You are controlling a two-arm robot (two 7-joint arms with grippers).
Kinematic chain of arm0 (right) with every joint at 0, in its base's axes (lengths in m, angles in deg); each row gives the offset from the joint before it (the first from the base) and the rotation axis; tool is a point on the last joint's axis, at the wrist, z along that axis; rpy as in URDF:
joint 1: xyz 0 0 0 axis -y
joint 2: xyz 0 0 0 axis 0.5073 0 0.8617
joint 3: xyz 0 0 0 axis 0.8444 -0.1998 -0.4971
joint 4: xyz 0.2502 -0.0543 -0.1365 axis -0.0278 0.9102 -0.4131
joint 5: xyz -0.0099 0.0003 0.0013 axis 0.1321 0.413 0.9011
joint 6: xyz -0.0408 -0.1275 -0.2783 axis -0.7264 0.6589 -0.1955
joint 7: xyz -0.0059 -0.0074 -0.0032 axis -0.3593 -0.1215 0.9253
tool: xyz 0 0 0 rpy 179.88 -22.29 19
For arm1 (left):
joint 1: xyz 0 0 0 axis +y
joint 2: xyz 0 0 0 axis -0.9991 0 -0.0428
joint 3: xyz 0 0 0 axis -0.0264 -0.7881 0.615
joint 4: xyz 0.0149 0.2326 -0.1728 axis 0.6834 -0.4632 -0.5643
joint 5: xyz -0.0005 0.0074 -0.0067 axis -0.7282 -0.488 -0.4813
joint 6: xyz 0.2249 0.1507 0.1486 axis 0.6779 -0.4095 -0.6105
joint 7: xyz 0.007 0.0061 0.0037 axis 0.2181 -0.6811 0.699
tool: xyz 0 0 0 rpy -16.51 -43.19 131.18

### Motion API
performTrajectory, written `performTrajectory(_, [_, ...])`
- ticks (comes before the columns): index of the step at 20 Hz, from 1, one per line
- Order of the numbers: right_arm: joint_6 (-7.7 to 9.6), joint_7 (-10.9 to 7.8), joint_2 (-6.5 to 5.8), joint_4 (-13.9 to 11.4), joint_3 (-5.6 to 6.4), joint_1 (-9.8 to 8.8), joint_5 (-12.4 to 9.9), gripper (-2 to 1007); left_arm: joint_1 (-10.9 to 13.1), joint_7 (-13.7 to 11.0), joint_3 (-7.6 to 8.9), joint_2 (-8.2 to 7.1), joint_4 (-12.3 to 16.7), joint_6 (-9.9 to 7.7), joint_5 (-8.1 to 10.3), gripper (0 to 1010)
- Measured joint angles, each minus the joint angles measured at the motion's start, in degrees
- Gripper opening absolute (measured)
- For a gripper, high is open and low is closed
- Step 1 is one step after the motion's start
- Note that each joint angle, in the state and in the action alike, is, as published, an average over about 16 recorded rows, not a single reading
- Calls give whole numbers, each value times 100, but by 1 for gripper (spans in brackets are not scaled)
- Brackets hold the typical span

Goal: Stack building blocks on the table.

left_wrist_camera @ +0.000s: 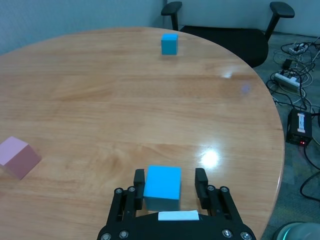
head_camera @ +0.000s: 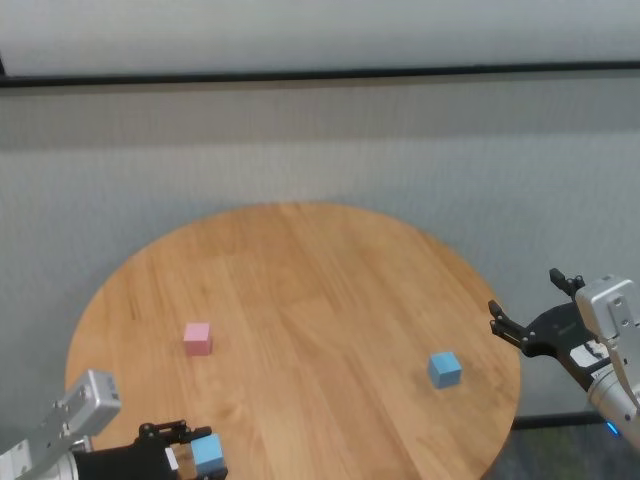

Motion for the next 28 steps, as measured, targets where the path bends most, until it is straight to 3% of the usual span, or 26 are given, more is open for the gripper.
performTrajectory(8, [0,0,0,0,0,0,0,1005,3,93,59,15,-8,8,13,474])
performTrajectory(16, [0,0,0,0,0,0,0,1005,-46,391,203,55,92,-27,-47,394])
performTrajectory(22, [0,0,0,0,0,0,0,1005,-127,718,271,163,243,-60,-273,393])
performTrajectory(28, [0,0,0,0,0,0,0,1005,-275,1023,254,386,347,-133,-595,393])
